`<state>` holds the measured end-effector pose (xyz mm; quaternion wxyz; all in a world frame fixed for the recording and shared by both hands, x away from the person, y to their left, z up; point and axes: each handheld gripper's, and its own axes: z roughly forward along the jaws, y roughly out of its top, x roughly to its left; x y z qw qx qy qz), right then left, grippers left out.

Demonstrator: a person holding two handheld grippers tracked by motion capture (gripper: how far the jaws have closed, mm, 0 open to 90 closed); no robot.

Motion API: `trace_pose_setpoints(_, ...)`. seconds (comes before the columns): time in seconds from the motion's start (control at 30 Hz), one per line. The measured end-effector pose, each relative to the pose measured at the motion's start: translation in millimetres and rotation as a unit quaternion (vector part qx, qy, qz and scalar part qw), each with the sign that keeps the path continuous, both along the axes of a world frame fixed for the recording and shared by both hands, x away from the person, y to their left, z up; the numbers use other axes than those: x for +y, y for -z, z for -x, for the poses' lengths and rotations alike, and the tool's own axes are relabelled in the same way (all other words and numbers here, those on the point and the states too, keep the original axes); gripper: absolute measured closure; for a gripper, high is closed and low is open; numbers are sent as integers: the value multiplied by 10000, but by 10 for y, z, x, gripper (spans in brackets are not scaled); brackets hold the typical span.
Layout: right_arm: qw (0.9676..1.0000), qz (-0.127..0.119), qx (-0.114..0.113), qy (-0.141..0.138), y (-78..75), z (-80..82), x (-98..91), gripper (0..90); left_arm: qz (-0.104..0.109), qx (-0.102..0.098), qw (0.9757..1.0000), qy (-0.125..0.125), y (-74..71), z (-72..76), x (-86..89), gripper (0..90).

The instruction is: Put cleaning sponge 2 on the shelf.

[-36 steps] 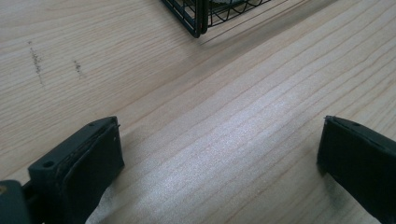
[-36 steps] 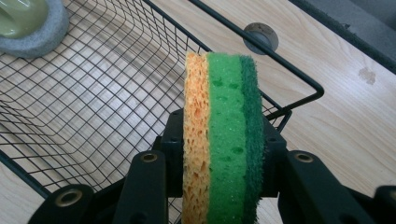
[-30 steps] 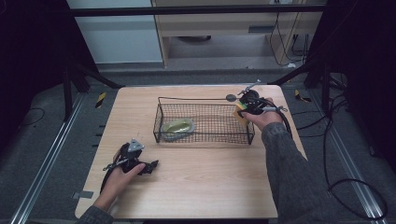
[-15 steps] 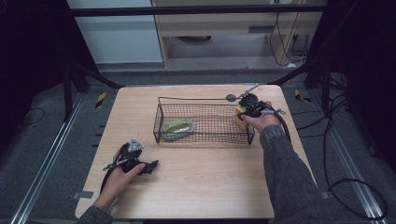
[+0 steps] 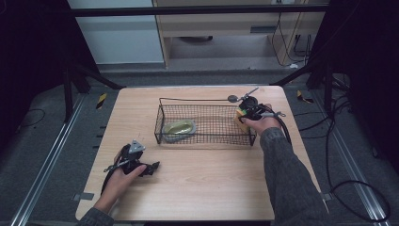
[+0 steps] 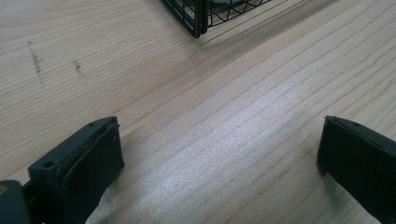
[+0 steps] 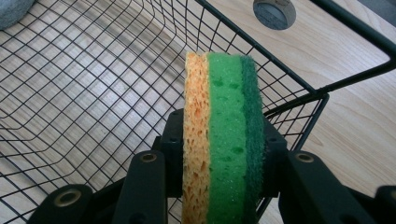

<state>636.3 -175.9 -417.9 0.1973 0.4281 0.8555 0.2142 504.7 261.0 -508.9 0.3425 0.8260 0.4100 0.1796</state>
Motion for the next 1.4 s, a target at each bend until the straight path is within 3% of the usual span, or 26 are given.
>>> trace_pose_setpoints(0.57,10000,35,37,-1,29,-15,23,629,0,0,10000,-1,0,0,0,0)
trace_pose_setpoints(0.83,10000,73,51,21,25,-7,42,547,1,0,10000,-1,0,0,0,0)
trace_pose_setpoints(1.23,10000,-55,-23,0,-127,109,38,521,-6,4,10000,5,-1,0,1,0)
trace_pose_setpoints(1.4,9999,-97,-114,-77,-202,200,50,565,-13,5,10000,9,-1,0,2,0)
